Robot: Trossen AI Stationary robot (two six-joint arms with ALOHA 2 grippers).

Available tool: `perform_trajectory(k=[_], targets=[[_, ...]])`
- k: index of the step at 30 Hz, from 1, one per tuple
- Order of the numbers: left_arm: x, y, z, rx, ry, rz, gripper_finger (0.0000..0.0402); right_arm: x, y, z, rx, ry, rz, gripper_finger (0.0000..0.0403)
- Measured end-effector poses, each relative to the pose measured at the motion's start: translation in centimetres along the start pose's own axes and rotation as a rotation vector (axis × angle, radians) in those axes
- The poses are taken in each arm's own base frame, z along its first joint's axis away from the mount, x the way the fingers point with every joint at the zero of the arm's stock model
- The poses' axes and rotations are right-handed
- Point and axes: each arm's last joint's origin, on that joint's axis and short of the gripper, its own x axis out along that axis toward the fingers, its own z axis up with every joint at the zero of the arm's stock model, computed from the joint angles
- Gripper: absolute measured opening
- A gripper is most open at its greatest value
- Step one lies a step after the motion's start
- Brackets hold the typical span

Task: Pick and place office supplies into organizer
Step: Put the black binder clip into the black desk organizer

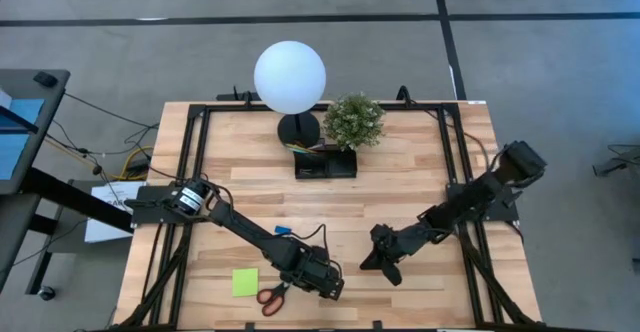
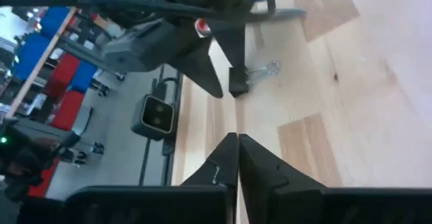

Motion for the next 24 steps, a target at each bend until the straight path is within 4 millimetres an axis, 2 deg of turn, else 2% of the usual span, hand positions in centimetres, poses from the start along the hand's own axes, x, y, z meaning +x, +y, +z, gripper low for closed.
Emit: perform_trajectory(k=[8, 14, 18, 21, 24], targets=[[0.0, 0.0, 0.1, -0.087, -0.018, -0.002, 0.0229, 2.6, -2.1, -1.8, 0.085, 0.040, 0.005, 0.0002], [0.0, 0.0, 0.3, -0.135, -0.011, 0.000, 0.0229, 6.0, -0.9, -1.3, 0.055, 0.015, 0.185, 0.0001], [-0.1, 0.2, 0.4, -0.152, 0.009, 0.023, 0.0229, 8.5, -0.2, -0.6, 0.053, 0.035, 0.240, 0.0001], [-0.1, 0.3, 0.4, -0.162, 0.009, 0.040, 0.0229, 9.2, 0.2, -0.3, 0.061, 0.029, 0.251, 0.0001], [-0.1, 0.4, 0.4, -0.163, 0.009, 0.046, 0.0229, 8.9, 0.7, 0.1, 0.087, 0.048, 0.245, 0.0001]])
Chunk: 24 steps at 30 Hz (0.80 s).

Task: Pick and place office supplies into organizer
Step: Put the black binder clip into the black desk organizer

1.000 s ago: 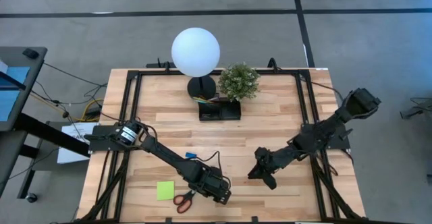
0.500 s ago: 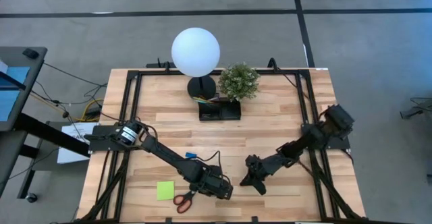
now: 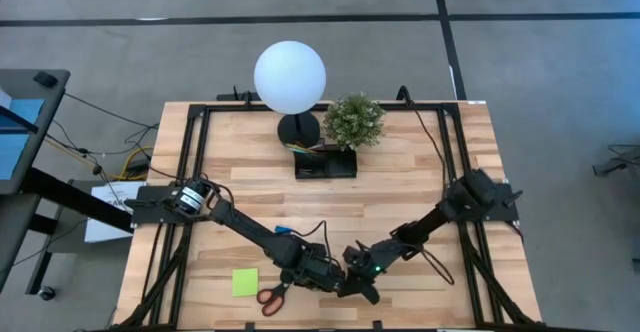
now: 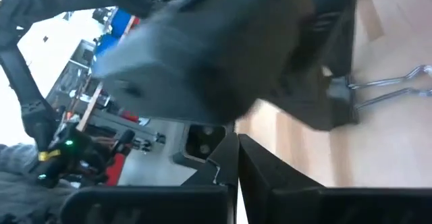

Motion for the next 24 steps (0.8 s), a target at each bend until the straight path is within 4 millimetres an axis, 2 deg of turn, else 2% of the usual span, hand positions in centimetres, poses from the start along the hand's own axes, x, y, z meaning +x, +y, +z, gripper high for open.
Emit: perform_trajectory(k=[3, 6, 9, 13, 19, 24], targets=[[0.0, 0.1, 0.0, 0.002, 0.008, 0.007, 0.0227, -0.9, 1.4, 0.7, 0.022, 0.056, -0.027, 0.0001], [0.0, 0.1, 0.0, 0.014, 0.038, 0.017, 0.0218, -2.4, 3.7, 1.4, -0.025, 0.099, -0.046, 0.0000], [0.0, 0.2, -0.1, 0.021, 0.054, 0.025, 0.0205, -4.5, 6.1, 2.3, -0.072, 0.125, -0.084, 0.0000], [0.0, 0.4, 0.1, 0.058, 0.063, 0.052, 0.0188, -8.0, 8.3, 3.4, -0.128, 0.120, -0.178, 0.0000], [-0.3, 1.1, 1.0, 0.075, 0.081, 0.147, 0.0169, -12.5, 10.5, 5.0, -0.173, 0.024, -0.268, 0.0000], [-0.4, 1.0, 1.5, 0.078, 0.083, 0.149, 0.0163, -14.6, 11.2, 5.6, -0.181, -0.042, -0.319, 0.0000]])
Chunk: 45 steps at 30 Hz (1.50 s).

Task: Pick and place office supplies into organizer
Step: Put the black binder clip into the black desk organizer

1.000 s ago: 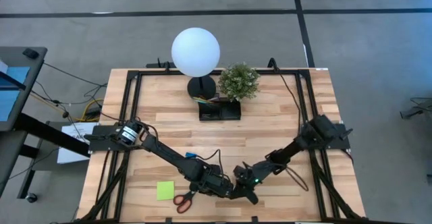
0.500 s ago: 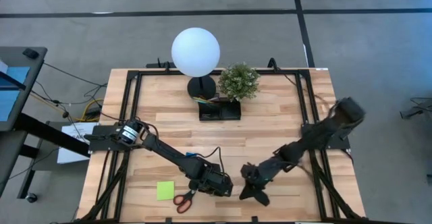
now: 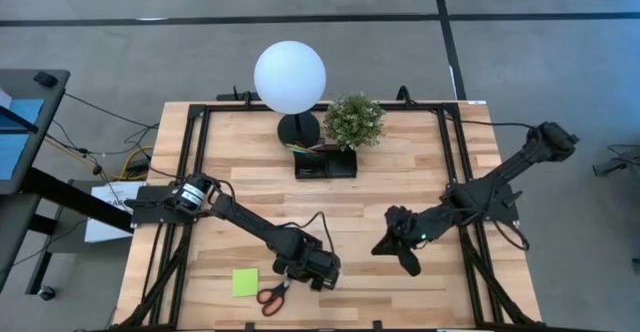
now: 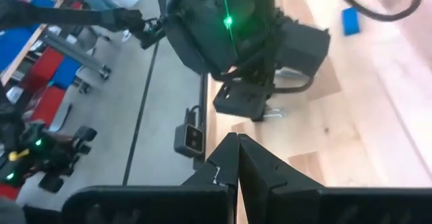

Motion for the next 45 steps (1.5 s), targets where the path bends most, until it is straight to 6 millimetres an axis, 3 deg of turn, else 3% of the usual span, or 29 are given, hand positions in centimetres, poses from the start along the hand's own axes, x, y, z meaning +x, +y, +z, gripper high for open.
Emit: perform_trajectory(k=[4, 9, 14, 18, 21, 26, 29, 35, 39, 45], targets=[[-0.1, -0.4, 0.1, 0.040, 0.007, -0.036, 0.0163, -0.5, -0.1, 0.0, -0.002, 0.009, -0.011, 0.0000], [-1.7, -1.7, 0.5, 0.108, -0.027, -0.020, 0.0163, -0.5, -0.2, -0.1, 0.003, 0.018, -0.021, 0.0001], [-5.6, -4.0, 0.6, 0.170, -0.198, -0.032, 0.0163, -0.9, 0.0, 0.0, 0.006, 0.006, -0.002, 0.0001], [-8.5, -6.0, -1.0, 0.198, -0.279, -0.132, 0.0163, -1.5, 0.3, 0.2, 0.004, -0.007, 0.020, 0.0001], [-9.5, -7.1, -2.5, 0.209, -0.313, -0.233, 0.0163, -2.7, 0.5, 0.7, 0.012, -0.046, 0.049, 0.0001], [-8.2, -7.5, -5.9, 0.303, -0.289, -0.350, 0.0163, -5.9, 1.0, 2.2, -0.008, -0.223, 0.084, 0.0001], [-6.9, -6.9, -6.9, 0.330, -0.287, -0.339, 0.0163, -7.7, 1.1, 2.9, -0.040, -0.341, 0.071, 0.0001], [-3.9, -5.0, -5.7, 0.283, -0.301, -0.248, 0.0163, -9.9, 1.0, 3.4, -0.016, -0.437, 0.065, 0.0001], [-2.4, -4.6, -5.5, 0.293, -0.232, -0.293, 0.0163, -10.2, 0.9, 3.5, -0.009, -0.460, 0.053, 0.0001], [-2.5, -4.7, -5.4, 0.338, -0.230, -0.314, 0.0163, -10.1, 0.8, 3.5, -0.005, -0.472, 0.028, 0.0001]])
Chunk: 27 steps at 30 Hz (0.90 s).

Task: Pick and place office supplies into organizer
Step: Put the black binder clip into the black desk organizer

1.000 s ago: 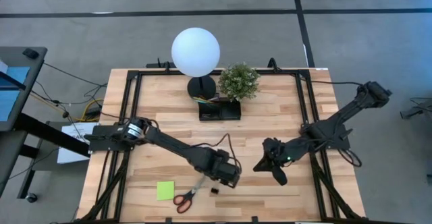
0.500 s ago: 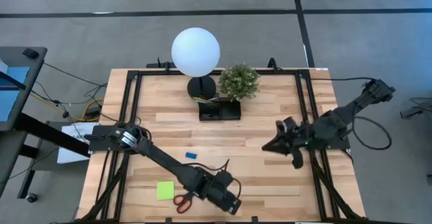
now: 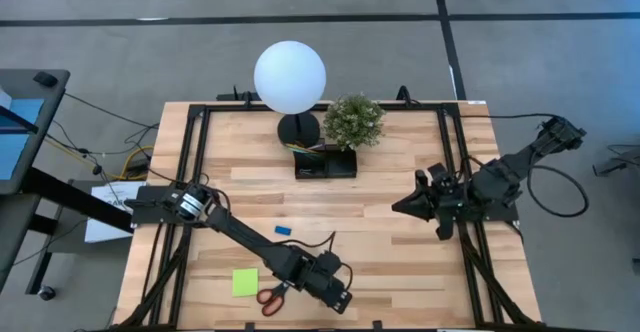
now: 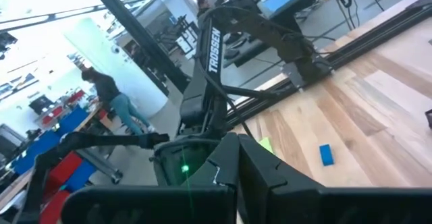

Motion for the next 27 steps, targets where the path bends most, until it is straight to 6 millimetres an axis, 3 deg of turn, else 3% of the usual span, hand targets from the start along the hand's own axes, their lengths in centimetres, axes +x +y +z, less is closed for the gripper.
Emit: perform_trajectory(k=[4, 19, 23, 27], targets=[[0.0, 0.9, 0.0, 0.012, 0.045, 0.086, 0.0163, 0.0, 0.0, 0.0, 0.000, -0.011, -0.013, 0.0001], [0.0, 1.0, 0.4, 0.109, 0.072, 0.080, 0.0163, 0.0, -0.1, 0.1, 0.027, -0.029, -0.035, 0.0001], [0.9, 1.0, 0.3, 0.115, 0.064, 0.061, 0.0163, 0.0, -0.1, 0.1, 0.027, -0.029, -0.035, 0.0001], [3.1, 1.0, 0.2, 0.112, 0.089, -0.005, 0.0154, 0.0, -0.1, 0.1, 0.027, -0.029, -0.037, 0.0001]])
